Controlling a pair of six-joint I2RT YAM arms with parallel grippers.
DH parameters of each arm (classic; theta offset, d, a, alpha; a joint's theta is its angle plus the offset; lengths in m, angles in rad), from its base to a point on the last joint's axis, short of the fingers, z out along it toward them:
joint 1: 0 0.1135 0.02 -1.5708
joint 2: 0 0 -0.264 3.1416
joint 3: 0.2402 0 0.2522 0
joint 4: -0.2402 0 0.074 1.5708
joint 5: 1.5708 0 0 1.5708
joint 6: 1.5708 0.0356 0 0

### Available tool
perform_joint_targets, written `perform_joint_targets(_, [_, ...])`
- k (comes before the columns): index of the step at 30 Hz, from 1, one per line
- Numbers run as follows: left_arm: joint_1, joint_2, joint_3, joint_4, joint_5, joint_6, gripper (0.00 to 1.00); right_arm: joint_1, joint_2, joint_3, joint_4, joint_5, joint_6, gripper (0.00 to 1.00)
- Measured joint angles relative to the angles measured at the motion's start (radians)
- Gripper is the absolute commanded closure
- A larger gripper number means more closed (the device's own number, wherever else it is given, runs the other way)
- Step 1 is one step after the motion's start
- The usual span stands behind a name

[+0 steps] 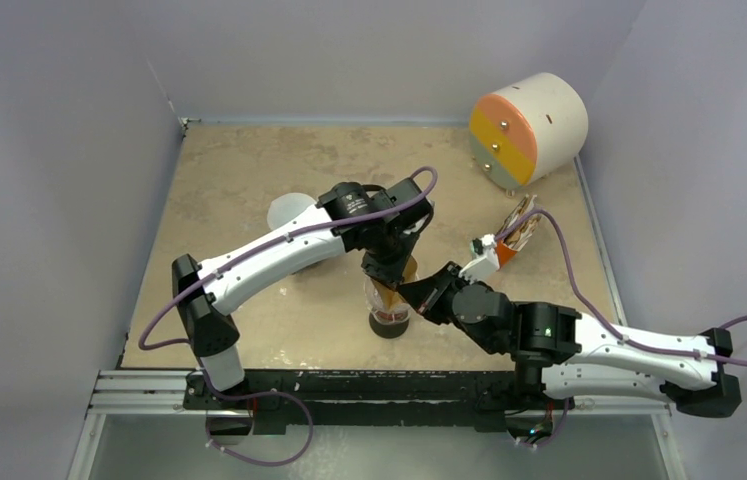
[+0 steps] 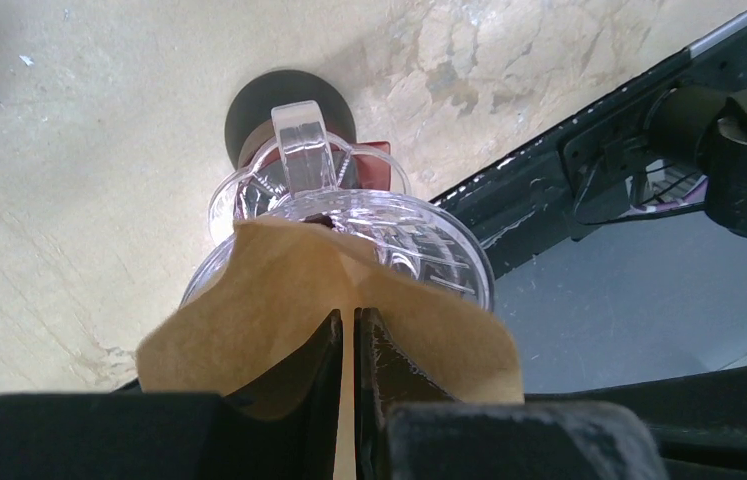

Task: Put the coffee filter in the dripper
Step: Place the coffee filter in the coffee dripper.

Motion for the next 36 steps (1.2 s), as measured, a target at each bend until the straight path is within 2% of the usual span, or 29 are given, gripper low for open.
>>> perform_joint_targets(19, [-0.024,0.002,-0.081,0.009,-0.013,0.0,0.93,0.0,-0.089,-0.067,0.042,-0.004,0.032,1.0])
perform_joint_targets(27, [-0.03,0.013,-0.081,0.019,-0.018,0.002,0.93,0.0,-0.166,-0.086,-0.024,0.0,0.034,1.0])
perform_joint_targets(36, [-0.034,0.027,-0.074,0.024,-0.023,0.002,0.91,0.0,-0.176,-0.086,-0.057,0.004,0.037,1.0])
